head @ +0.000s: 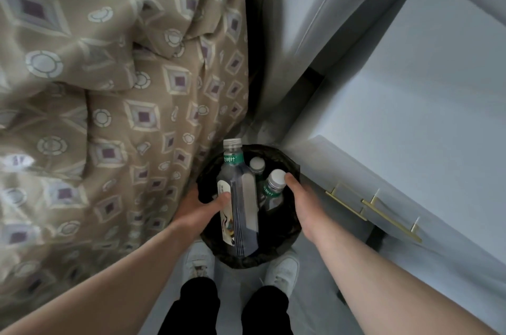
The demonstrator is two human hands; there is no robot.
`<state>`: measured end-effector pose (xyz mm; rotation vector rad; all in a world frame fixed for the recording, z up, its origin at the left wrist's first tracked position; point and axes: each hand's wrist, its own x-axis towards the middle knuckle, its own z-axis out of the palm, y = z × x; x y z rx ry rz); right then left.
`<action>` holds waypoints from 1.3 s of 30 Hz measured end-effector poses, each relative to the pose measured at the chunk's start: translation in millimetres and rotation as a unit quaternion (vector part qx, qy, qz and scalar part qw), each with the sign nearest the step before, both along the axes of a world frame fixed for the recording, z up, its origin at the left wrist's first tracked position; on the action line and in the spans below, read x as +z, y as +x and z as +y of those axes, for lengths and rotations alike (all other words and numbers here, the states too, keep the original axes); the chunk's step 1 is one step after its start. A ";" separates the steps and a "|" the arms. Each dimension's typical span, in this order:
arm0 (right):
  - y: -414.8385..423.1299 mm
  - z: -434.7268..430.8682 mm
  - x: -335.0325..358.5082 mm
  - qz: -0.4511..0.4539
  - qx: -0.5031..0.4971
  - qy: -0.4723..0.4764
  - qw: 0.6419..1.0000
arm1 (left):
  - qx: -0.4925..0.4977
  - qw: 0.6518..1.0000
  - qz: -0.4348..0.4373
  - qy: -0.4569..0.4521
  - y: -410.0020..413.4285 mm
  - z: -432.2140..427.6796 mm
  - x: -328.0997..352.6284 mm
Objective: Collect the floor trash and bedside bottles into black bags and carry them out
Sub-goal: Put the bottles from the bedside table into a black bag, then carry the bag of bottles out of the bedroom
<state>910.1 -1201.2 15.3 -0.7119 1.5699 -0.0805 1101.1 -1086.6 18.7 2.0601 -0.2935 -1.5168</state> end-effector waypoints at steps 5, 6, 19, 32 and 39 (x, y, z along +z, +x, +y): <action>-6.4 8.4 33.3 0.022 0.023 -0.042 0.999 | -0.028 1.000 0.001 0.011 -2.0 5.7 29.4; -8.3 11.0 44.4 0.031 0.024 -0.049 0.998 | -0.040 0.999 -0.011 0.018 -2.8 7.5 37.5; -46.6 33.6 294.8 0.050 -0.032 -0.069 0.996 | -0.148 0.981 -0.118 0.033 -20.7 3.2 269.6; -119.2 18.5 555.7 0.035 -0.019 -0.231 0.972 | -0.065 0.974 -0.144 -0.163 -32.0 -39.1 542.4; -146.9 50.8 673.5 0.002 -0.146 -0.333 0.932 | -0.203 0.932 -0.019 -0.301 -14.7 -64.6 650.9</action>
